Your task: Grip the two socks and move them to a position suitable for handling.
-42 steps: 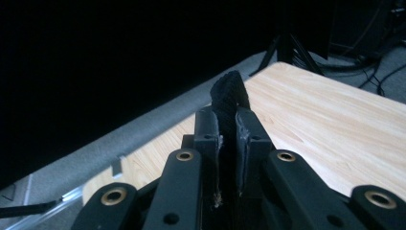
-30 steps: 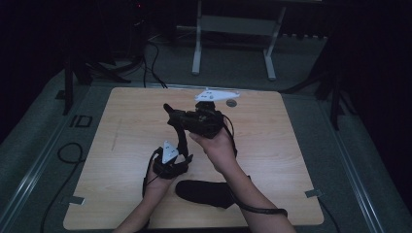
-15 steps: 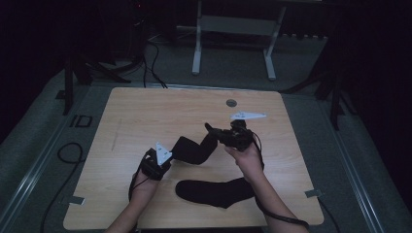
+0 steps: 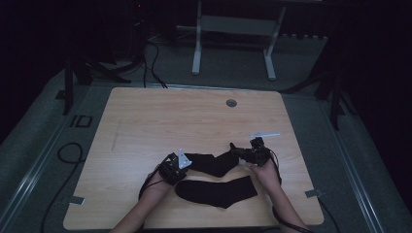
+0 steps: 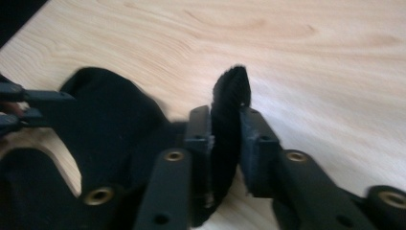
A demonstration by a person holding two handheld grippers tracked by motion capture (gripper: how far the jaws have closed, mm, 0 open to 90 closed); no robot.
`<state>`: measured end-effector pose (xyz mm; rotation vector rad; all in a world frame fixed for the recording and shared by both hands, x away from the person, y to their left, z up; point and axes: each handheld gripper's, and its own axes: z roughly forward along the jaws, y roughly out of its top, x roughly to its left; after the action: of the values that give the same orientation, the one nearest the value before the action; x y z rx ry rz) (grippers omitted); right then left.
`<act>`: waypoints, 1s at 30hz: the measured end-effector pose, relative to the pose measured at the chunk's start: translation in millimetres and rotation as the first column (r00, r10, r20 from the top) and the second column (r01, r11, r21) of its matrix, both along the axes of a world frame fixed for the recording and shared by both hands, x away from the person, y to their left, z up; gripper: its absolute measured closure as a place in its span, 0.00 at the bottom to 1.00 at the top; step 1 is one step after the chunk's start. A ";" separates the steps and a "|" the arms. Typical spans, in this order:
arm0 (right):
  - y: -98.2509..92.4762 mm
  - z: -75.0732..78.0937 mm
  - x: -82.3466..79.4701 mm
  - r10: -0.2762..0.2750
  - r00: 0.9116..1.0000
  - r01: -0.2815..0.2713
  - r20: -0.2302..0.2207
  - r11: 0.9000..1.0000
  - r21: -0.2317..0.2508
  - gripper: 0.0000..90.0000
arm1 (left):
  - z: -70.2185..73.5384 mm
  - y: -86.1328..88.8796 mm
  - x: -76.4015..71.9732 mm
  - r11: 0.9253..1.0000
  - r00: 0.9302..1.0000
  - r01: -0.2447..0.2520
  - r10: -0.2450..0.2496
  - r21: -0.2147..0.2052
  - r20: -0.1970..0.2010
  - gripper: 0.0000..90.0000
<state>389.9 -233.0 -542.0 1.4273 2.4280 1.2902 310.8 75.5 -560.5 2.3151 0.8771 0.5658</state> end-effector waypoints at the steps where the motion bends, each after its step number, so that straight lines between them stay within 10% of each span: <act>1: -3.6 -1.1 0.6 -0.006 1.000 0.006 -0.008 1.000 -0.002 0.71 | 0.4 0.0 0.1 1.000 1.000 0.000 0.000 0.003 -0.004 0.89; 17: -24.9 10.6 6.3 -0.087 0.996 0.087 0.015 0.995 -0.049 0.60 | 15.8 39.0 -17.1 0.998 0.999 -0.022 0.020 -0.057 -0.035 0.45; 30: 5.8 -7.3 14.8 -0.026 1.000 0.026 0.001 0.980 -0.195 0.64 | 15.7 52.3 8.0 0.987 0.991 -0.111 0.101 -0.120 -0.090 0.43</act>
<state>404.7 -227.2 -549.3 1.4026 2.4485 1.0124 318.8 127.8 -544.8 2.2022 1.0503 0.4467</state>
